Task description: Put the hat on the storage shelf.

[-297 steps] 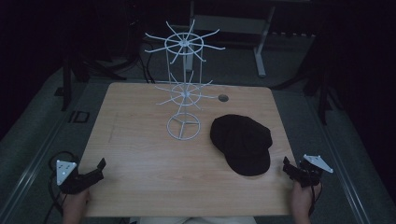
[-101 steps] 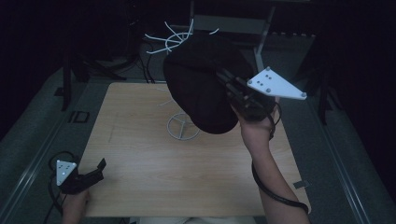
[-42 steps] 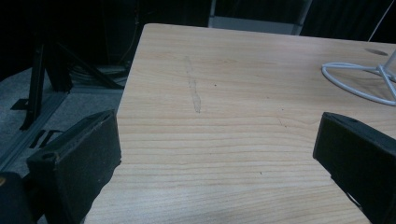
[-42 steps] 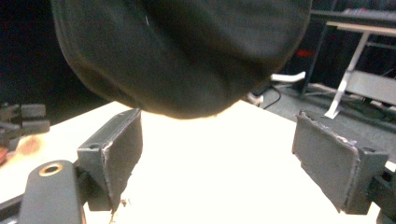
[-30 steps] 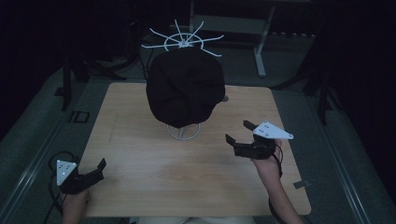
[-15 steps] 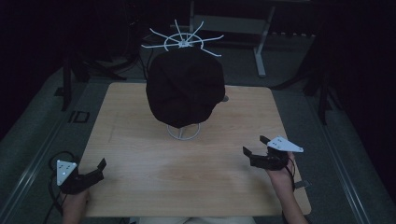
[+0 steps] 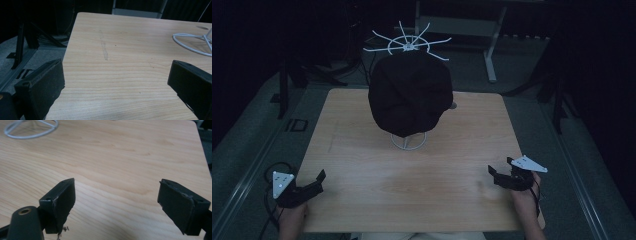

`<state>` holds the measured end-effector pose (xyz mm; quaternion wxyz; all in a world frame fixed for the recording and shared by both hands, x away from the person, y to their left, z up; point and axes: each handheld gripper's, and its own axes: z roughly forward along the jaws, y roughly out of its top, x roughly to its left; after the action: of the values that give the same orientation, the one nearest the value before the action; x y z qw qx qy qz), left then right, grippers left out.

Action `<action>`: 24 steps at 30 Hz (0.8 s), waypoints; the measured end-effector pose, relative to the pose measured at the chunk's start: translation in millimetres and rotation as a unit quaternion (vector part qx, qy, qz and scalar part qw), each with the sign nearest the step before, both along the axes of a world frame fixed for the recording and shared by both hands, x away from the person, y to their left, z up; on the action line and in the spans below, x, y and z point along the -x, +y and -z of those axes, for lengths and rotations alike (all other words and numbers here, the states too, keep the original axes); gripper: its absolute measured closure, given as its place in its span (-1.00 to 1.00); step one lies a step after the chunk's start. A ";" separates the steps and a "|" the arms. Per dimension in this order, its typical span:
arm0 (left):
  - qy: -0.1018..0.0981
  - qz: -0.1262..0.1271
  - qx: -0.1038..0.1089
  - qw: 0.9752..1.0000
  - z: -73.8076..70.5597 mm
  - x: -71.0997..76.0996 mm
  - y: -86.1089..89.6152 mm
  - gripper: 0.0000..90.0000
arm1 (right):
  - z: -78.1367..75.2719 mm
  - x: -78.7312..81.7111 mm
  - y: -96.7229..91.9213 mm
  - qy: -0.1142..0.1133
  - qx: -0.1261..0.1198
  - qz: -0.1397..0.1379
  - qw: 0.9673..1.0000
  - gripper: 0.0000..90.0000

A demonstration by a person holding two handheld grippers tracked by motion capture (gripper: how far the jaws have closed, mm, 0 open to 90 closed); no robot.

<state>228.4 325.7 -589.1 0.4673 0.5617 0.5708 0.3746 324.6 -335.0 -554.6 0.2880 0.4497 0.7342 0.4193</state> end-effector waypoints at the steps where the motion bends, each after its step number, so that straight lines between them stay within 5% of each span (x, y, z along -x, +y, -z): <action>1: 0.000 0.000 0.000 1.000 0.0 0.0 0.0 -0.97 | 0.6 0.5 -1.6 -0.002 0.005 0.014 1.000 -0.67; 14: 0.000 0.000 0.001 1.000 0.0 0.1 0.2 -0.97 | 12.0 4.7 -30.5 0.004 0.033 0.111 0.993 -0.68; 24: -0.001 0.001 0.001 1.000 0.0 0.2 0.3 -0.97 | 16.7 9.7 -43.3 -0.002 0.025 0.163 0.986 -0.68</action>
<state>228.2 326.0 -589.1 0.4685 0.5614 0.5705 0.3739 314.8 -378.3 -571.3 0.3653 0.5552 0.6607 0.3489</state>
